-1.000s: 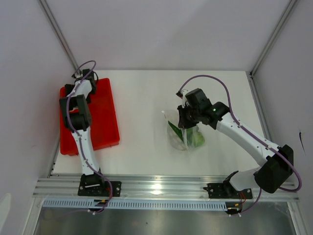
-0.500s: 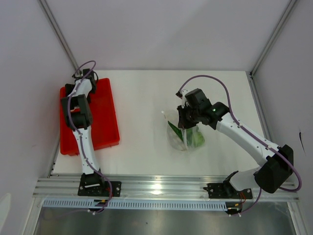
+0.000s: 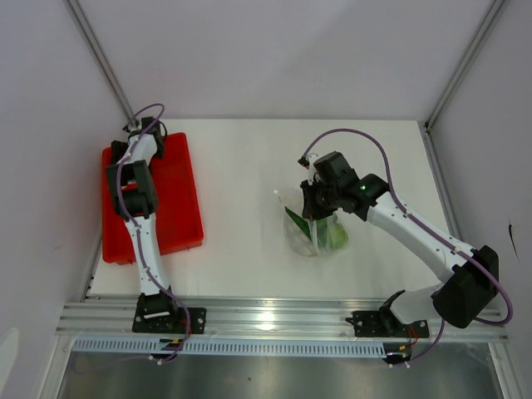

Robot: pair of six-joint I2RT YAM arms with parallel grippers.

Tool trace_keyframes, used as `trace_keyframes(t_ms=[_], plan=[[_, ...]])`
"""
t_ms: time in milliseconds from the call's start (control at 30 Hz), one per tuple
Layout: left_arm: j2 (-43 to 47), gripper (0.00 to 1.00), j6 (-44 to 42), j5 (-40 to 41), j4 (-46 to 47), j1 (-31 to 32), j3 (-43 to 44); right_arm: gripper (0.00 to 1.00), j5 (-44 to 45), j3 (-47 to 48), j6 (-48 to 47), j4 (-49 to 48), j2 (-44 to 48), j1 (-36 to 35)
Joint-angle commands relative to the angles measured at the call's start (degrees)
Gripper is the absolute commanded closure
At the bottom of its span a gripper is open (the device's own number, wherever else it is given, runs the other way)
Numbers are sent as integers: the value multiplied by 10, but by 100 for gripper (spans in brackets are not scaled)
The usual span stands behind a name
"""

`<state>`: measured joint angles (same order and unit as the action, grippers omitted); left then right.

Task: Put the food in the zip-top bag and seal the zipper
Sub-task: Pick up the fake vegetable from the bin.

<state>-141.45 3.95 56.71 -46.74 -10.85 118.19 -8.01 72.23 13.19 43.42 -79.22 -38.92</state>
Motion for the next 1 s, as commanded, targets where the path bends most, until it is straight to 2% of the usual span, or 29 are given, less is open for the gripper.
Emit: trace_keyframes(t_ms=[0, 67, 133, 467, 533, 700, 967], plan=[[-2, 10, -13, -8, 18, -8, -1, 100, 1, 6, -9, -8, 14, -4], [8, 23, -15, -18, 26, -9, -12, 100, 1, 5, -10, -9, 16, -5], [13, 29, -13, -34, 26, -11, -17, 100, 2, 6, -11, -11, 19, -5], [22, 30, -3, -61, 23, -15, -18, 100, 10, 3, -12, -11, 34, -4], [23, 38, -6, -69, 24, -18, -17, 100, 10, 4, -13, -11, 35, -5], [33, 49, 3, -101, 23, -27, -22, 100, 12, 5, -13, -16, 37, -5], [35, 52, 16, -102, 19, -29, -22, 100, 7, 3, -9, -21, 35, -5]])
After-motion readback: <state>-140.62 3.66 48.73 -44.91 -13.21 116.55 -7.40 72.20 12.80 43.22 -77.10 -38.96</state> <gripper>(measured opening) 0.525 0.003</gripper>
